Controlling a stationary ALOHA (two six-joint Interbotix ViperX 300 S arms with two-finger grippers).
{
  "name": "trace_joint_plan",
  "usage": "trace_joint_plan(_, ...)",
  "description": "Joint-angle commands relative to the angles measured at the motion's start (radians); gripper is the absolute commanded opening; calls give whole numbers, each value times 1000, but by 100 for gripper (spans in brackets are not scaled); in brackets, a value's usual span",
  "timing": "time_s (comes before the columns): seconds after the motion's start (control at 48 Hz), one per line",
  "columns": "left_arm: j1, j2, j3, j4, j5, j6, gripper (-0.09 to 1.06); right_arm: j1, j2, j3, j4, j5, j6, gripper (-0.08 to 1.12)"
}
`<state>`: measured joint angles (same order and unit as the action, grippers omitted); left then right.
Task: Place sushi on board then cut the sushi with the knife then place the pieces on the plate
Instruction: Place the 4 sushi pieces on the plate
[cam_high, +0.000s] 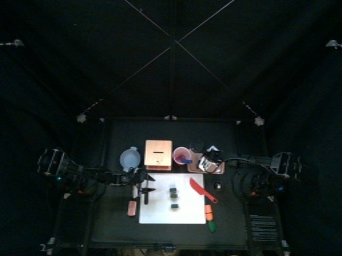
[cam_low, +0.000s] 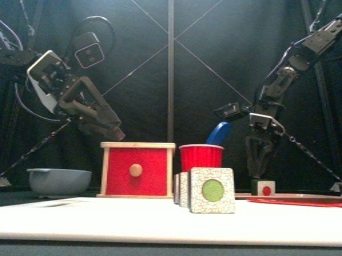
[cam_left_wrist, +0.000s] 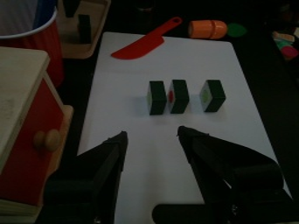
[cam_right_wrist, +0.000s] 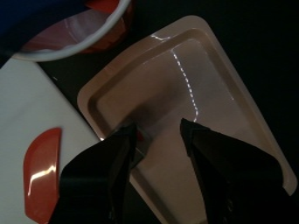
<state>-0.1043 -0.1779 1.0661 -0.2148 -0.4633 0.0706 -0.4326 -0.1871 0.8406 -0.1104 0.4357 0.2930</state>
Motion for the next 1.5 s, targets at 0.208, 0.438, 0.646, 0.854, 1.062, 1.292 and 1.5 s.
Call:
trace_joint_plan(0.208,0,-3,-20,-2,-5,0,86,63,-124,-12,31,61,6,80)
trace_joint_plan(0.438,0,-3,-20,-2,-5,-2,86,252,-179,-34,92,52,8,80)
trace_joint_plan(0.646,2,-5,-20,-2,-6,0,86,405,-121,-89,80,-44,6,80)
trace_joint_plan(0.854,2,-3,-20,-2,-6,-2,86,462,11,-173,69,-120,-5,80)
trace_joint_plan(1.062,2,-3,-18,-2,-6,0,86,471,137,-264,2,-117,0,80)
trace_joint_plan(1.292,2,-3,-14,-2,-6,0,86,476,233,-331,-28,-97,-3,80)
trace_joint_plan(1.5,2,-3,-12,-2,-6,0,86,482,265,-357,-32,-77,-6,80)
